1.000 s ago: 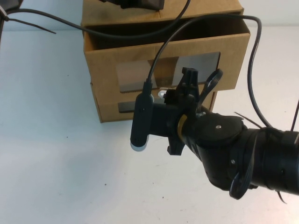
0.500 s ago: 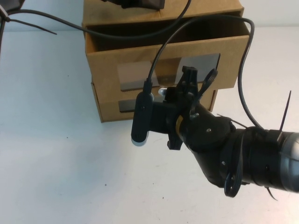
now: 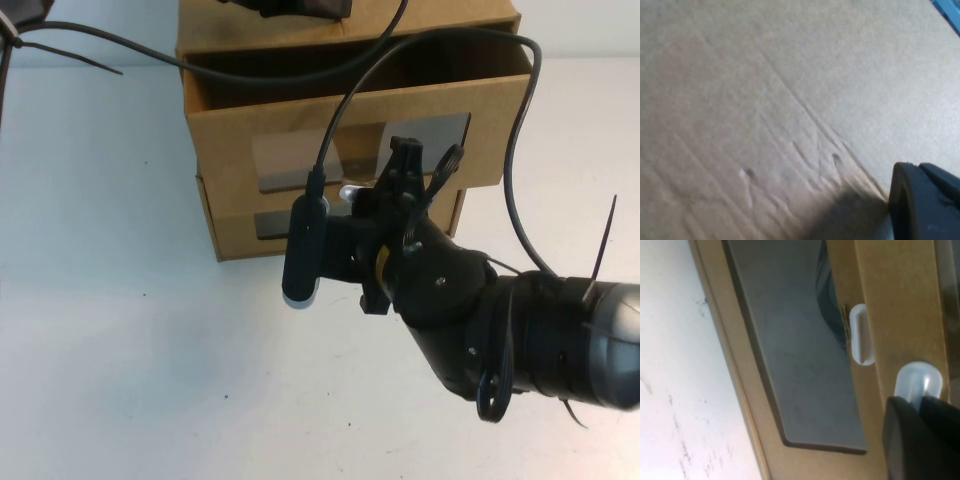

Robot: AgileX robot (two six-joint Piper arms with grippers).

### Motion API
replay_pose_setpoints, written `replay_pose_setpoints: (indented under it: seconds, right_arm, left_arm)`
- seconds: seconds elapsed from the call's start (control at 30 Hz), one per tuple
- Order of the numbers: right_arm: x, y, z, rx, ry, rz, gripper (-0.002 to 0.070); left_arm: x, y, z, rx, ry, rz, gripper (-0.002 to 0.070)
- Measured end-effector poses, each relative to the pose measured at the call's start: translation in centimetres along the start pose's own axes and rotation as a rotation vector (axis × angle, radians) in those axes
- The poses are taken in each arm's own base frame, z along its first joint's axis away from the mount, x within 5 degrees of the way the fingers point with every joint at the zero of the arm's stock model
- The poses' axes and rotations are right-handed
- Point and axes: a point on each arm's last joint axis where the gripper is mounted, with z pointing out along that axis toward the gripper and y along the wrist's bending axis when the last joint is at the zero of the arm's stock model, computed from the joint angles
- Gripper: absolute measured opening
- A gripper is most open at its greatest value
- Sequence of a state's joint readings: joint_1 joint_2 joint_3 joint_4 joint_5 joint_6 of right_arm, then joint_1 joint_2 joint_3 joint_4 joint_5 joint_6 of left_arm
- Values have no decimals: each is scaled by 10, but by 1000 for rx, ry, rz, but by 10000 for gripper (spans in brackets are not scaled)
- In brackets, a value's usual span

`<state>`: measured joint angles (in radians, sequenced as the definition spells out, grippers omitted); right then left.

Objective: Open the shoe box
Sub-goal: 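Pull the top drawer of the cardboard box fully open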

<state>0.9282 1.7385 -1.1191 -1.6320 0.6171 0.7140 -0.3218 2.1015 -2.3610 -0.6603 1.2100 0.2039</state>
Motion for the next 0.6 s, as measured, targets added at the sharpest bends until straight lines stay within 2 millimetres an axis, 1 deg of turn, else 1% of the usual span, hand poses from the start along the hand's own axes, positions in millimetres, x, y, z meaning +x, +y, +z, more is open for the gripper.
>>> replay_pose_setpoints:
  seconds: [0.37, 0.5, 0.6]
  right_arm:
    - [-1, 2, -1, 5, 4, 13, 13]
    - [0, 7, -12, 1, 0, -2, 11]
    - [1, 9, -26, -12, -12, 10, 11]
  left_arm:
    - [0, 1, 1, -1, -3, -1, -6]
    - [0, 1, 1, 0, -1, -3, -6]
    - [0, 1, 1, 0, -1, -5, -6]
